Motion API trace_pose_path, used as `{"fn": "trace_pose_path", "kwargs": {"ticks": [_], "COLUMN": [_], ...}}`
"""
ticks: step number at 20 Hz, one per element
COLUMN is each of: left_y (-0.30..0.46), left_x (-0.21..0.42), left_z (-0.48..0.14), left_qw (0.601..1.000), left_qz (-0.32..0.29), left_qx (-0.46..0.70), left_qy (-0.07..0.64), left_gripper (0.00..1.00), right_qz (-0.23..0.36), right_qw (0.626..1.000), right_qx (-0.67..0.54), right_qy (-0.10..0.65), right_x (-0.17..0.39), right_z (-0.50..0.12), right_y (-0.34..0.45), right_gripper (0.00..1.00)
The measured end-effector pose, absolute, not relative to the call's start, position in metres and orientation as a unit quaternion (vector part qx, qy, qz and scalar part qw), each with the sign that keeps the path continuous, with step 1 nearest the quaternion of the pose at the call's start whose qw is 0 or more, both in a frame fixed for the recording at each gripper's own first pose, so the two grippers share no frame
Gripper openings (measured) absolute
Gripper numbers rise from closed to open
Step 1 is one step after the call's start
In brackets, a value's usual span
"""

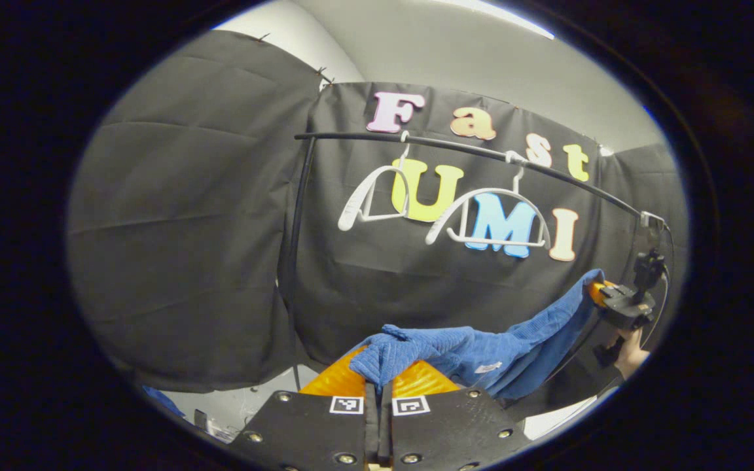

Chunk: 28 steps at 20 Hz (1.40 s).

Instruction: Grasp the clothes on the hanger with both hands and then place them into the laundry hamper below.

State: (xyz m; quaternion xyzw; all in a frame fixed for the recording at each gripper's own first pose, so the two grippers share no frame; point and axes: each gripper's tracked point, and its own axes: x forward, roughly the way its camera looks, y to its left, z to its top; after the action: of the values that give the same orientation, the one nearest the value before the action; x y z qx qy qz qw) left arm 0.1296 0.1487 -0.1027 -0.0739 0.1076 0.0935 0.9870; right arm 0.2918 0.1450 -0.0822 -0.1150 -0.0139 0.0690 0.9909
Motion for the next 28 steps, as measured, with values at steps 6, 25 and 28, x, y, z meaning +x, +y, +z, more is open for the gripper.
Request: {"fn": "trace_pose_path", "kwargs": {"ticks": [6,25,28], "left_y": [0.157,0.115,0.112], "left_x": [0.083,0.088,0.097], "left_z": [-0.103,-0.144,-0.163], "left_qw": [0.991,0.988,0.986], "left_qz": [0.048,-0.061,-0.07], "left_qx": [-0.06,-0.033,-0.032], "left_qy": [0.111,0.138,0.15], "left_gripper": [0.02,0.01,0.01], "right_qz": [0.071,0.081,0.082], "right_qw": [0.991,0.978,0.975], "right_qx": [-0.11,-0.067,-0.064], "right_qy": [0.031,0.18,0.198], "right_x": [0.204,0.105,0.106], "right_z": [-0.087,-0.18,-0.197], "right_y": [0.146,0.155,0.16], "right_gripper": [0.0,0.0,0.0]}}
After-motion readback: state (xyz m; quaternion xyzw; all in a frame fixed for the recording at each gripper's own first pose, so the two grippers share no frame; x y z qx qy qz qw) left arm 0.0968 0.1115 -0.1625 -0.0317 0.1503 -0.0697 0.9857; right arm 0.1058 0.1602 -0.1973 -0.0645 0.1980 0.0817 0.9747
